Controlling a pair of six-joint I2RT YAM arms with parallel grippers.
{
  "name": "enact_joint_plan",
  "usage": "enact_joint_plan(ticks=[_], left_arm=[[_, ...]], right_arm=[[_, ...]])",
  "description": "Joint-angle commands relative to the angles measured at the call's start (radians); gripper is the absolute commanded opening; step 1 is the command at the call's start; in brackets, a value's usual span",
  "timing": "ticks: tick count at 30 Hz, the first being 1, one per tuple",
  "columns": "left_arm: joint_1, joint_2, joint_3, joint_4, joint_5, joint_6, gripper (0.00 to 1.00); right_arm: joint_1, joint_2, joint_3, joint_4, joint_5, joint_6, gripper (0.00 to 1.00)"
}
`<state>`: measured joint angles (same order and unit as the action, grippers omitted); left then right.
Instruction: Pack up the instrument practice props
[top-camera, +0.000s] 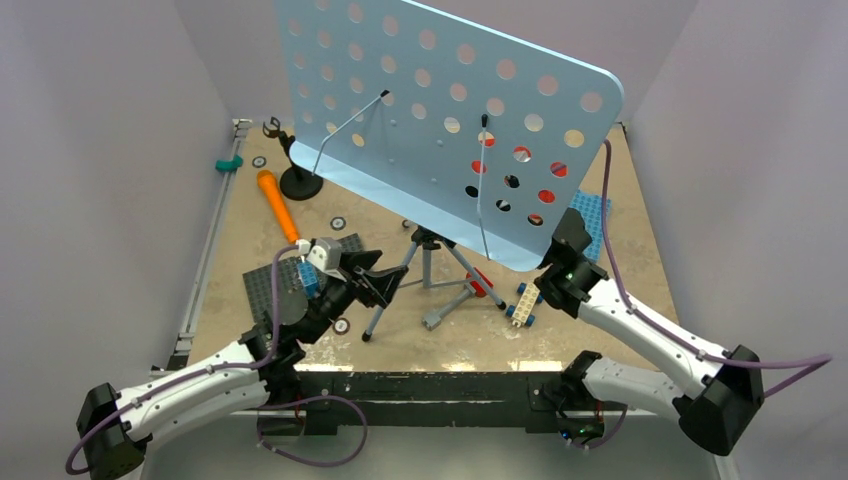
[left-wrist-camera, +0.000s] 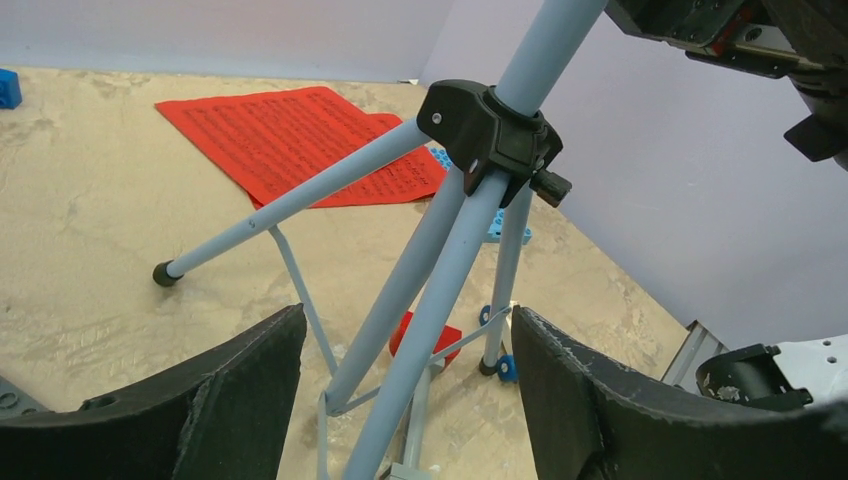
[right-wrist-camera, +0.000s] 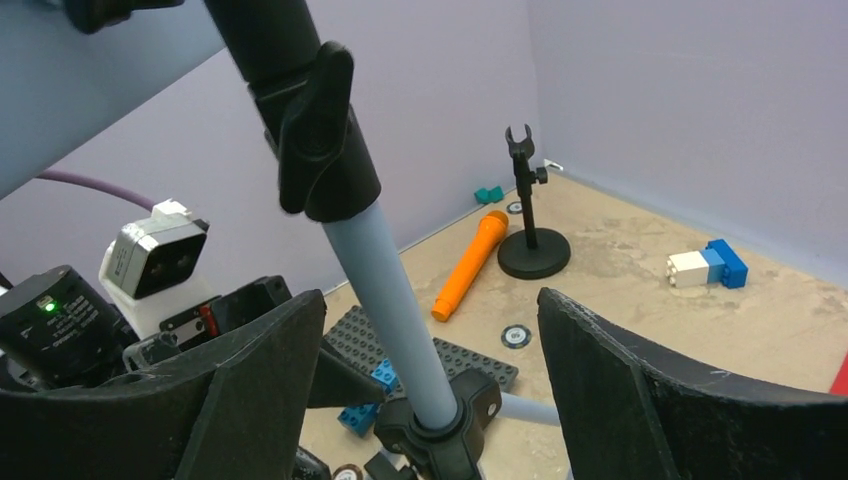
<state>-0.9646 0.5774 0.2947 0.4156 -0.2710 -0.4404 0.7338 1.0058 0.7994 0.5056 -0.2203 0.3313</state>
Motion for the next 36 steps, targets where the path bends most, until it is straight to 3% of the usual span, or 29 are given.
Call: enact_joint_plan(ticks=[1,12,17,20,22,24,27,36], left_arm=[[-0.005,-0.019,-0.023,-0.023,-0.019,-0.044,0.78],[-0.005,-0.072,-0.045,-0.067,-0.016,-0.056,0.74],[-0.005,-0.068,-0.053,-0.067,-0.005,-0.061,0.73],[-0.005,-0.076,-0.055,-0.071,-0.008,-0.060,0.72],[-0.005,-0.084,-0.055,-0.078,-0.012,-0.059,0.72],[-0.005,-0.100,-0.056,-0.088,-0.019,-0.056,0.72],[-0.005,-0.116,-0.055,-0.099,-0.040,-0.050,0.72],[-0.004,-0.143,-0.052,-0.087,-0.113,0.026,0.82]], right_arm=[[-0.002,0.045,0.102,0.020,-0.034,-0.023,0.80],[-0.002,0.131,0.186,-0.008,-0.106,-0.018,0.68],[-0.002,0.166,0.220,-0.046,-0.151,-0.016,0.57],[-0.003,0.178,0.229,-0.052,-0.174,-0.003,0.45],[-0.002,0.181,0.233,-0.056,-0.177,0.003,0.31],[-0.002,0.179,0.234,-0.056,-0.174,0.003,0.01],[-0.003,0.174,0.242,-0.077,-0.137,0.001,0.00],[-0.002,0.160,0.255,-0.032,-0.233,-0.114,0.00]])
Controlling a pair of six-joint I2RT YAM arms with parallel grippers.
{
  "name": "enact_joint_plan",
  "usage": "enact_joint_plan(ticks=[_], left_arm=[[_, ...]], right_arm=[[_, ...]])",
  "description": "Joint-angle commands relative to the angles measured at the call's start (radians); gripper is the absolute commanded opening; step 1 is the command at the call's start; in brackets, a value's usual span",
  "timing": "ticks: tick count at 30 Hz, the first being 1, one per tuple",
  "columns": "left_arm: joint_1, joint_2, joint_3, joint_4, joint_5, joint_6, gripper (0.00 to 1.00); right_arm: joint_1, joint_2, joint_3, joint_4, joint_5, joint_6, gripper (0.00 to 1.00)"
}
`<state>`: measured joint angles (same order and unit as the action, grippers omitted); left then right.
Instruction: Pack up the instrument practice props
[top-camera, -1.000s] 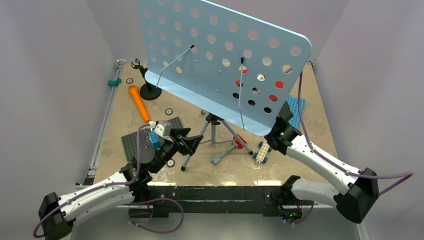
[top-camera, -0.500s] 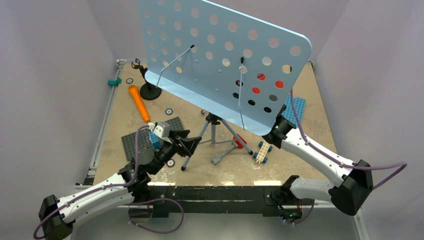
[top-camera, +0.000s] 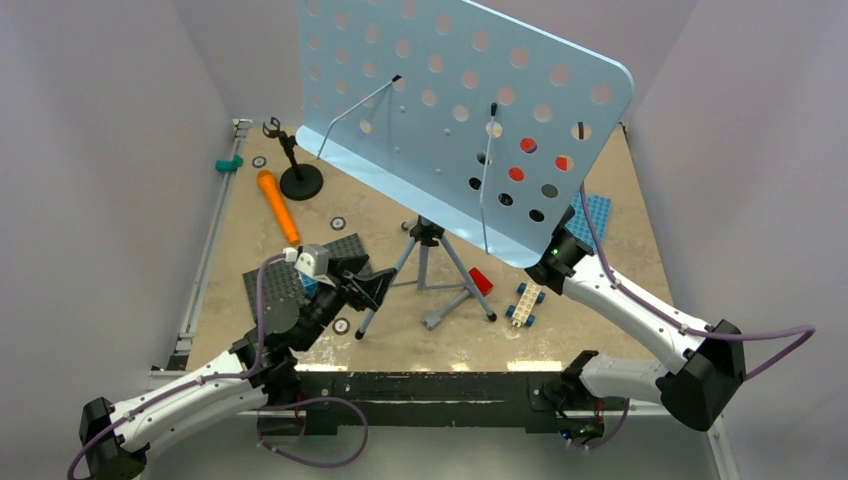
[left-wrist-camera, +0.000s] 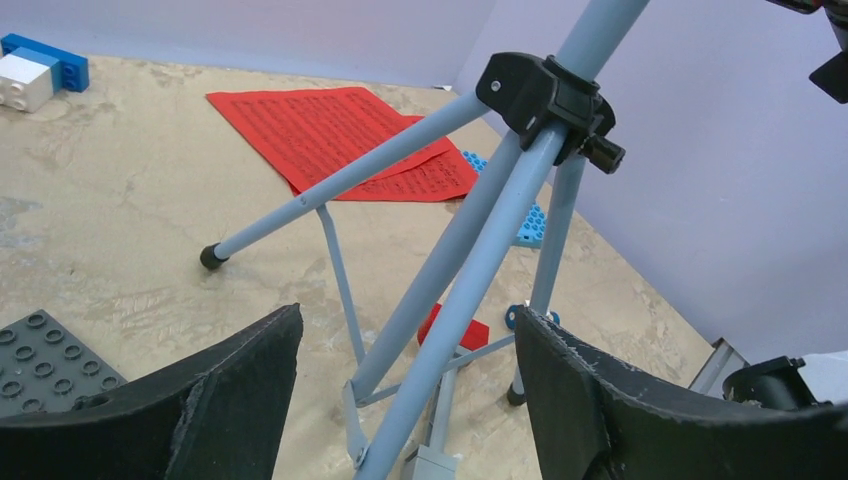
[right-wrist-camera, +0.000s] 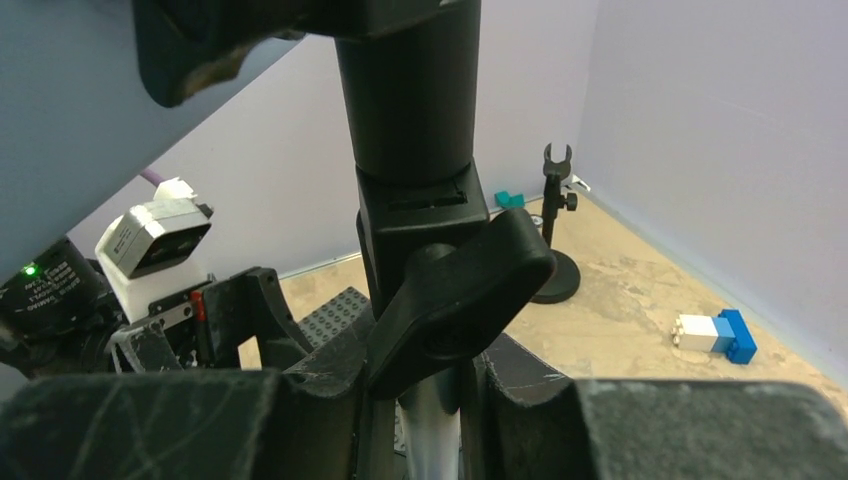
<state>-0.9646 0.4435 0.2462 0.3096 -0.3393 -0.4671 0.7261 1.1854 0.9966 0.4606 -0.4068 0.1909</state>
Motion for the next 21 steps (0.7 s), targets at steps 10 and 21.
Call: enact_joint_plan(ticks=[10,21], left_arm=[[-0.004,-0.003,-0.004,0.056,-0.021,0.056,1.00],[-0.003,0.158,-0.014,0.230,0.261,0.135,0.98]], right_arm=[[0.004,-0.055,0.091,-0.001,-0.104,-0.004,0.00],[0.003,-0.107,0.052,0.013,-0.152,0.027,0.00]])
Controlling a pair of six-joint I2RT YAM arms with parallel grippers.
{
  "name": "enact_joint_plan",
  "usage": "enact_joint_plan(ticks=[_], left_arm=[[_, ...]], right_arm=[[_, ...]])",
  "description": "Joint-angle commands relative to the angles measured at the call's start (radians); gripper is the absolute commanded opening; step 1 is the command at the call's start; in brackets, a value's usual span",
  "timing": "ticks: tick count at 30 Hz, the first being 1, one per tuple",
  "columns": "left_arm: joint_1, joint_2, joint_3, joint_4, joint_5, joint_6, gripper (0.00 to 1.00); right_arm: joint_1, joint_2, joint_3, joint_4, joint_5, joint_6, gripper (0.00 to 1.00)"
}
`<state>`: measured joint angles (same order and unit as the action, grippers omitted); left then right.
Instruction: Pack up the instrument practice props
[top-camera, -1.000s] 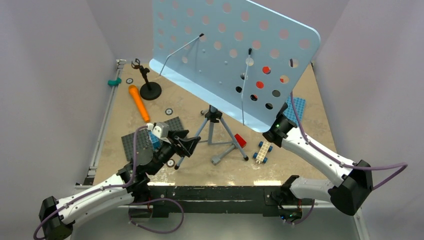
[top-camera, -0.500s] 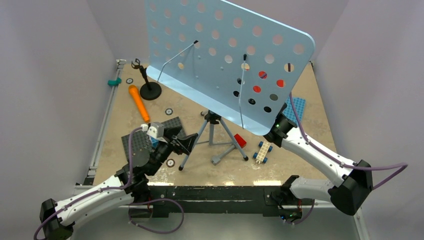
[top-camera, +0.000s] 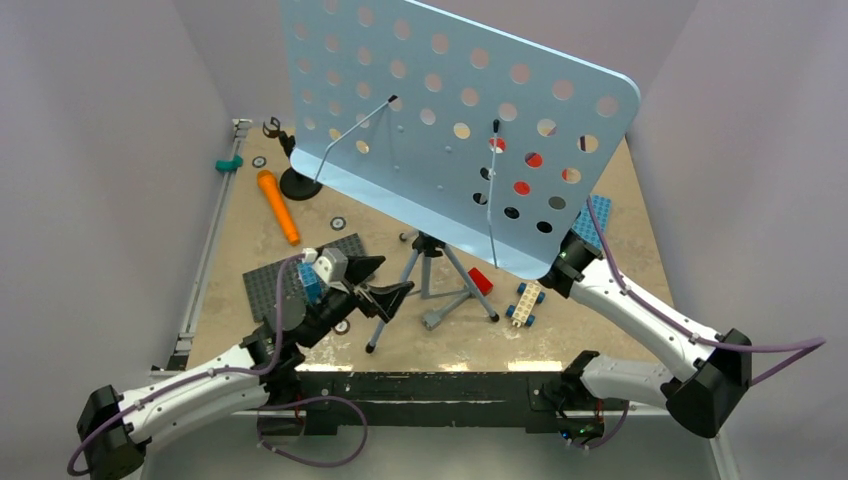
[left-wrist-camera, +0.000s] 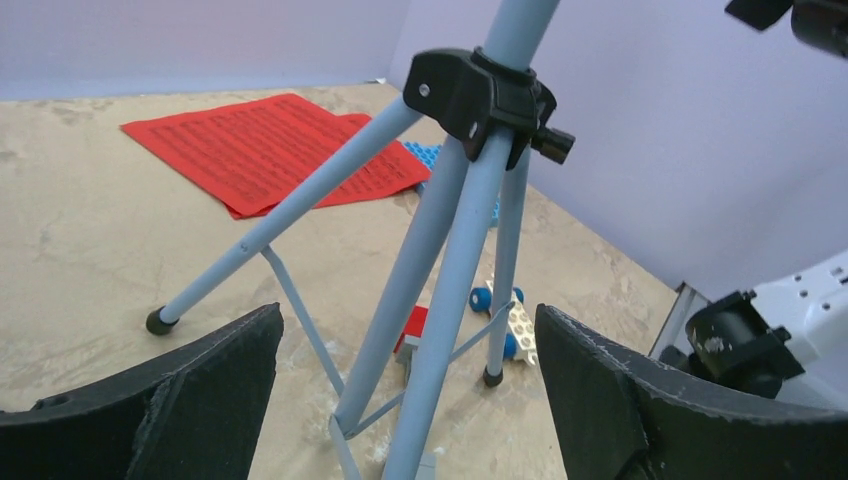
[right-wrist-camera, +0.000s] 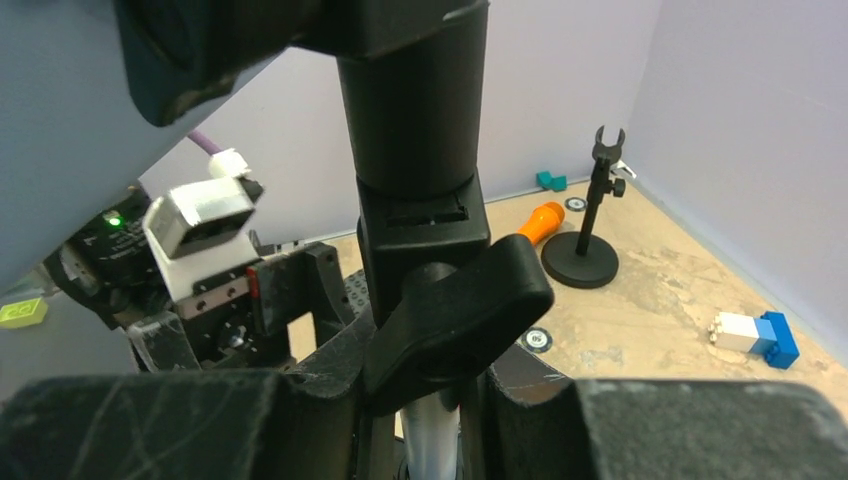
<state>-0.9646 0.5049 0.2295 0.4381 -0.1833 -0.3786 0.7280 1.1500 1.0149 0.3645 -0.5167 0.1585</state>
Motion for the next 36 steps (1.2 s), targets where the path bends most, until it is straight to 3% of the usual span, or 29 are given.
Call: enact_joint_plan(ticks=[1,10,15,20,23,26,32,36], left_arm=[[-0.003,0.129,0.008,0.113,0.099,0.053,0.96],[0.001,0.350,0.024,0.301,0.036,0.088,0.77],[0.003,0.393,0.026,0.402,0.001,0.104,0.60],[0.003,0.400,-0.004,0.429,-0.009,0.087,0.57],[0.002,0.408,-0.029,0.456,-0.020,0.072,0.44],[0.003,0.412,-0.042,0.456,-0.019,0.062,0.37],[0.002,0.424,-0.076,0.447,-0.028,0.021,0.35],[0.001,0.425,-0.103,0.455,-0.032,-0.027,0.62]], right_arm=[[0.001,-0.074,0.037,0.109,-0.047,0.063,0.00],[0.000,-0.096,0.098,0.103,-0.063,0.115,0.00],[-0.001,-0.100,0.153,0.082,-0.073,0.151,0.00],[-0.001,-0.131,0.054,0.069,-0.026,0.095,0.00],[-0.001,-0.139,-0.010,0.073,-0.008,0.078,0.00],[-0.001,-0.141,-0.074,0.078,0.007,0.069,0.00],[-0.002,-0.137,-0.192,0.104,0.050,0.061,0.00],[-0.001,-0.121,-0.244,0.126,0.072,0.064,0.00]])
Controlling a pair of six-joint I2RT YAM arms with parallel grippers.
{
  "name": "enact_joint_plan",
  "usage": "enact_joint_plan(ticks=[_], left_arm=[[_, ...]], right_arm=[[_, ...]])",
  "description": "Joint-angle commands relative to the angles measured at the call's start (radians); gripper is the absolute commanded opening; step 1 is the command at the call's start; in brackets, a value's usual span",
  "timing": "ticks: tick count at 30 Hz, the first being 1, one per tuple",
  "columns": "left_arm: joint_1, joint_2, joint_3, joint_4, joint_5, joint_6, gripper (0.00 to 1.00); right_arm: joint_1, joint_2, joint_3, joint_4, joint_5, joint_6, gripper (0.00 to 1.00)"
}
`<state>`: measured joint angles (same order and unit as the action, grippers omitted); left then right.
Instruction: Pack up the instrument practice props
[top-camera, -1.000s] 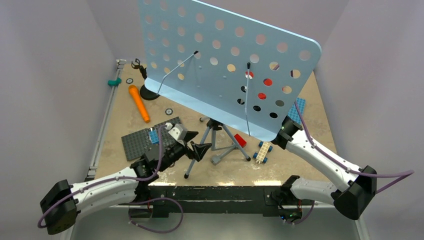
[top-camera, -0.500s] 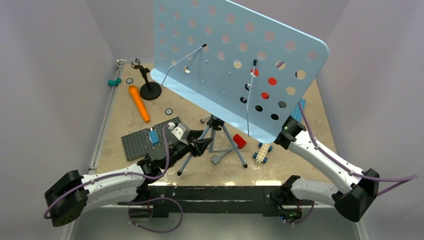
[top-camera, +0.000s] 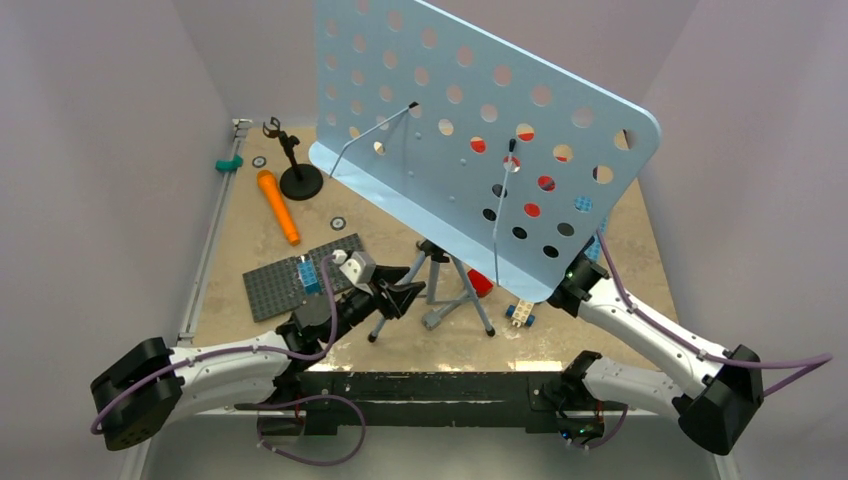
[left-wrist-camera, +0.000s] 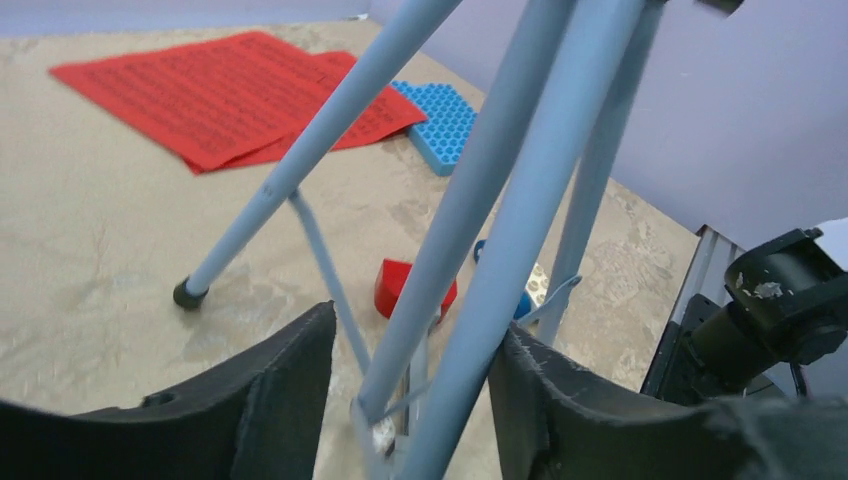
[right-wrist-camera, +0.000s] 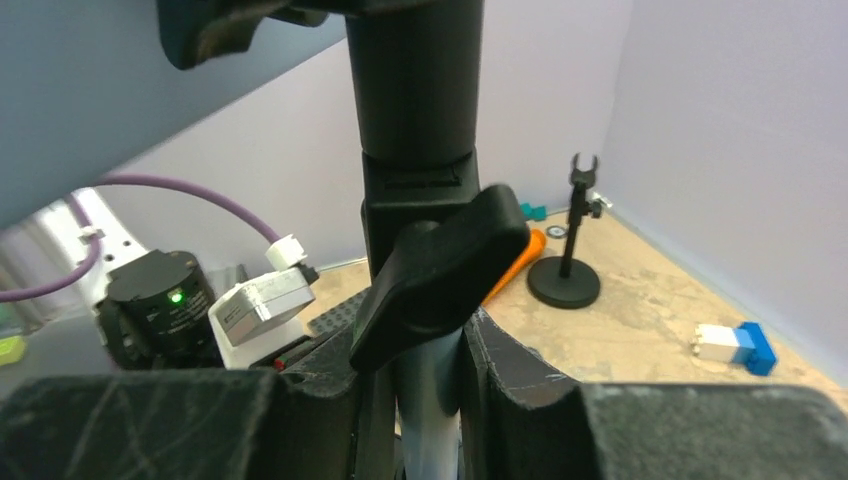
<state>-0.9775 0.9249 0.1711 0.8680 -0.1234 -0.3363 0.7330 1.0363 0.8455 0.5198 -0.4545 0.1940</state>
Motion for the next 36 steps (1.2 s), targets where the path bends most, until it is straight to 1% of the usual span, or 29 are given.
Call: enact_joint_plan(ticks=[1,3,10,12,14,18,24,29,32,36], left_arm=[[0.014,-0.001,-0.050,0.028,-0.094,-0.079,0.66],[0.014,-0.030,-0.062,0.026,-0.103,-0.094,0.73],[0.015,-0.147,-0.068,0.005,-0.141,-0.070,0.90],[0.016,-0.134,-0.058,0.049,-0.142,-0.035,0.94],[0.016,-0.097,-0.040,0.096,-0.111,-0.014,1.00],[0.016,0.011,0.008,0.161,-0.033,0.017,1.00],[0.029,0.176,0.072,0.264,0.003,0.059,1.00],[0.074,0.295,0.140,0.376,0.086,0.065,1.00],[0.099,0.359,0.168,0.453,0.117,0.046,1.00],[0.125,0.444,0.222,0.509,0.206,0.030,1.00]], right_arm=[[-0.006,-0.004,-0.085,-0.024,0.013,0.030,0.00],[-0.006,0.004,-0.098,-0.015,0.015,0.034,0.00],[-0.007,0.030,-0.130,0.004,0.004,0.047,0.00],[-0.009,0.041,-0.146,0.012,-0.004,0.055,0.00],[-0.010,0.050,-0.167,0.032,-0.009,0.065,0.00],[-0.013,0.058,-0.192,0.038,-0.016,0.075,0.00],[-0.014,0.043,-0.216,0.017,-0.018,0.077,0.00],[-0.014,0.023,-0.257,0.028,-0.019,0.103,0.00],[-0.014,0.007,-0.253,-0.001,-0.029,0.103,0.00],[-0.014,0.002,-0.244,-0.025,-0.047,0.098,0.00]])
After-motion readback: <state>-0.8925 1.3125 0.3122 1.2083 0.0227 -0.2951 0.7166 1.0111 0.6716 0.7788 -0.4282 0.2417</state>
